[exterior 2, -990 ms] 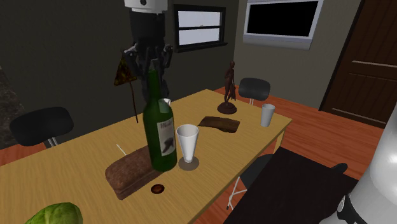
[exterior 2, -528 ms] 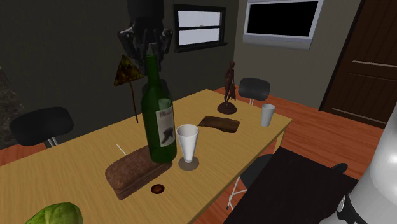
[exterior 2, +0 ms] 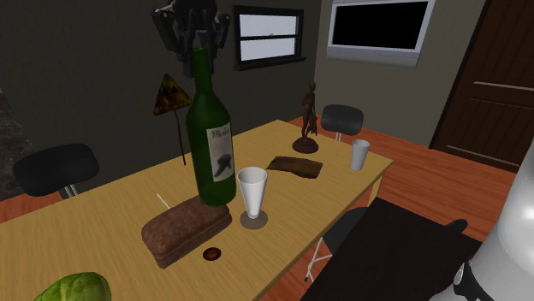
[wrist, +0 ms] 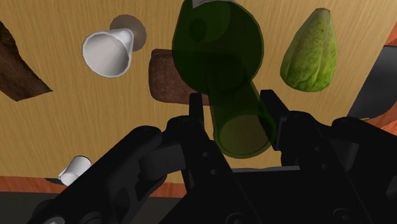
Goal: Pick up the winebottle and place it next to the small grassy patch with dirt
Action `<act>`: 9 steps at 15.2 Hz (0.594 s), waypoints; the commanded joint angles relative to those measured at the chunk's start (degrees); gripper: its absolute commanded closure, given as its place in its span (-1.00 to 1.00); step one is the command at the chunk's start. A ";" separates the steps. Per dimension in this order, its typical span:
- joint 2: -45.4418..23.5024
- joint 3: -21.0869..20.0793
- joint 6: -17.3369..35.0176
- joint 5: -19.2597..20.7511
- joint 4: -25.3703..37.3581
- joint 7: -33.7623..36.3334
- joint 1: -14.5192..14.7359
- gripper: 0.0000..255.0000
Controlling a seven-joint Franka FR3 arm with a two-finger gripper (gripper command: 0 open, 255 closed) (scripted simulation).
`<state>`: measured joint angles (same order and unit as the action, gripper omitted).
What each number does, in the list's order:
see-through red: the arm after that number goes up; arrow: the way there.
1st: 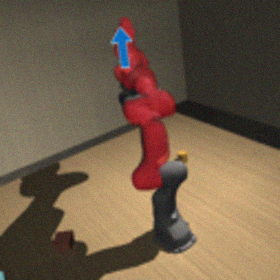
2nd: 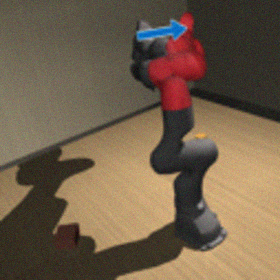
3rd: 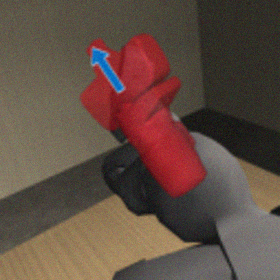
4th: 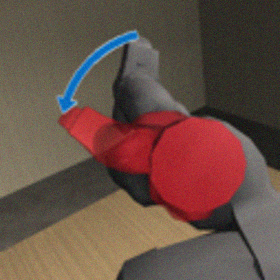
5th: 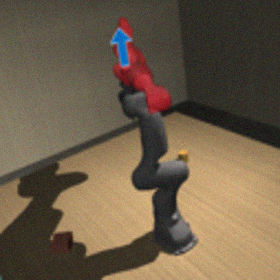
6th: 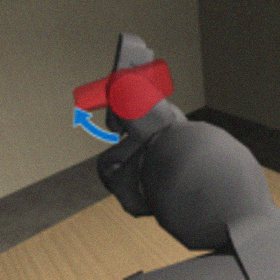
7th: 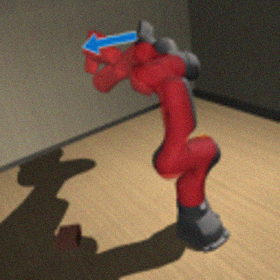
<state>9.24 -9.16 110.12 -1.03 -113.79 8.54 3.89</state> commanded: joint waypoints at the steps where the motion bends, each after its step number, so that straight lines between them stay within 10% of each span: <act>1: 0.11 0.05 -1.50 -0.02 1.39 -0.07 -0.03 1.00; 9: -0.15 0.11 -7.68 0.06 7.84 -0.05 -0.08 1.00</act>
<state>8.98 -9.11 103.10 -0.96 -106.52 8.59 3.84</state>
